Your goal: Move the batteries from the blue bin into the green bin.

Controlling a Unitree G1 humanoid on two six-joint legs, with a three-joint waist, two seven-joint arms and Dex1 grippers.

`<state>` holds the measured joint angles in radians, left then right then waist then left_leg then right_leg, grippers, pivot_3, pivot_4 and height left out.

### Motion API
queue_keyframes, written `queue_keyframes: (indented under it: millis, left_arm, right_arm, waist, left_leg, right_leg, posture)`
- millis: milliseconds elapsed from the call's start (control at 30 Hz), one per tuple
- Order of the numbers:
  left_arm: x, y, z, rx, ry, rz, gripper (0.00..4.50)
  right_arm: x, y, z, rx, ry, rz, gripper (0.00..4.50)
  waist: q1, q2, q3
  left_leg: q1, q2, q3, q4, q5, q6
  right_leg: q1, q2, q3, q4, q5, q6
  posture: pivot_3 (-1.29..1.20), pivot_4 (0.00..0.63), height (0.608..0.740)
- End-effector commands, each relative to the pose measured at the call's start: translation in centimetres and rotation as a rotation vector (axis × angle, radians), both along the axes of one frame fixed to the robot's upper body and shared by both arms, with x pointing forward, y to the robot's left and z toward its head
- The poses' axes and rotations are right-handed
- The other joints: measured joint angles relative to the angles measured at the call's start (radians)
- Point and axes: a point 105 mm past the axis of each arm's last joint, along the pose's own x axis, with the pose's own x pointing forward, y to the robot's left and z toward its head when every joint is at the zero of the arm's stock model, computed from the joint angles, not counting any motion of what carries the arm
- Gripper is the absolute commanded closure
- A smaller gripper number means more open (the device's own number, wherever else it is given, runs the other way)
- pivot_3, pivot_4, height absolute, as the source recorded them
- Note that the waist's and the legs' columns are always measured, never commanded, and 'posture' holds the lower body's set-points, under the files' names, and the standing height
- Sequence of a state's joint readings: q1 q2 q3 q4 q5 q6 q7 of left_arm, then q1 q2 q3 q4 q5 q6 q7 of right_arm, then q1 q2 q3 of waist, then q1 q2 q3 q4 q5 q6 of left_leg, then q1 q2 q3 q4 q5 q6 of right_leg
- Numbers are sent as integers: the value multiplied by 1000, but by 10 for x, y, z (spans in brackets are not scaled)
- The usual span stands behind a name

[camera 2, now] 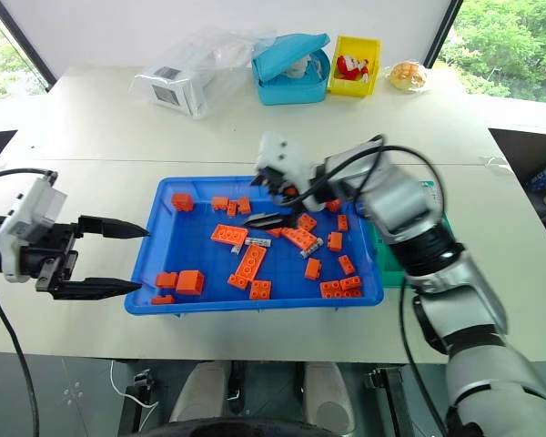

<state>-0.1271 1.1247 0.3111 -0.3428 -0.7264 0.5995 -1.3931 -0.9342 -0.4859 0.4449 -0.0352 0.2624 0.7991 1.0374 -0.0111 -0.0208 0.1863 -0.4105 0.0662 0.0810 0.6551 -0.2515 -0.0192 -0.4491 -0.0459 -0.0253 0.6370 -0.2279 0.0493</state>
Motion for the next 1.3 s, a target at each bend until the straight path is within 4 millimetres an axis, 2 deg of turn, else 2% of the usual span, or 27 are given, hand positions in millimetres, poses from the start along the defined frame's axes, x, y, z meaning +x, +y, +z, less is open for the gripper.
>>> queue_keyframes:
  millis: [33,200,567,667,800,967,1133,1300]
  left_arm:
    - [2,-3,6,7,-43,-18,0]
    - [2,-6,7,-4,-46,-13,0]
    - [8,-9,12,-28,-57,-1,0]
    - [9,-9,12,-27,-59,-3,0]
    - [13,-9,15,-33,-64,-2,0]
    - [16,-10,17,-35,-66,0,0]
    - [16,-11,16,-35,-65,-7,0]
    - [16,-14,17,-40,-72,-14,0]
  right_arm:
    - [6,14,-6,-36,-32,-25,106]
    - [13,25,-30,-75,7,-75,106]
    - [22,23,-47,-104,16,-118,106]
    - [22,22,-49,-100,25,-123,980]
    - [20,21,-51,-101,31,-122,2996]
    - [21,27,-48,-81,26,-126,2996]
    - [14,58,-35,-27,4,-65,2996]
    - [7,83,-42,-33,-18,1,2996]
  waist:
    - [-2,0,0]
    - [-3,0,0]
    - [-4,0,0]
    - [-5,0,0]
    - [-5,0,0]
    - [-7,0,0]
    - [-9,0,0]
    - [-8,0,0]
  left_leg:
    - [0,0,0,1,0,0]
    - [0,0,0,5,0,0]
    - [0,0,-1,7,0,0]
    - [0,0,-1,7,0,0]
    - [0,0,-1,7,0,0]
    - [0,0,-1,7,0,0]
    - [0,1,-1,7,0,0]
    - [0,1,-1,7,0,0]
  right_leg:
    - [0,0,0,1,0,0]
    - [0,0,0,6,0,0]
    - [-2,0,0,10,0,0]
    - [-2,0,0,10,0,0]
    - [-2,0,0,11,0,0]
    - [-2,0,0,11,0,0]
    - [-2,1,0,11,0,0]
    - [-2,1,0,11,0,0]
  posture:
    - [0,150,736]
    - [0,150,736]
    - [0,150,736]
    - [0,150,736]
    - [0,150,736]
    - [0,150,736]
    - [0,150,736]
    - [0,150,736]
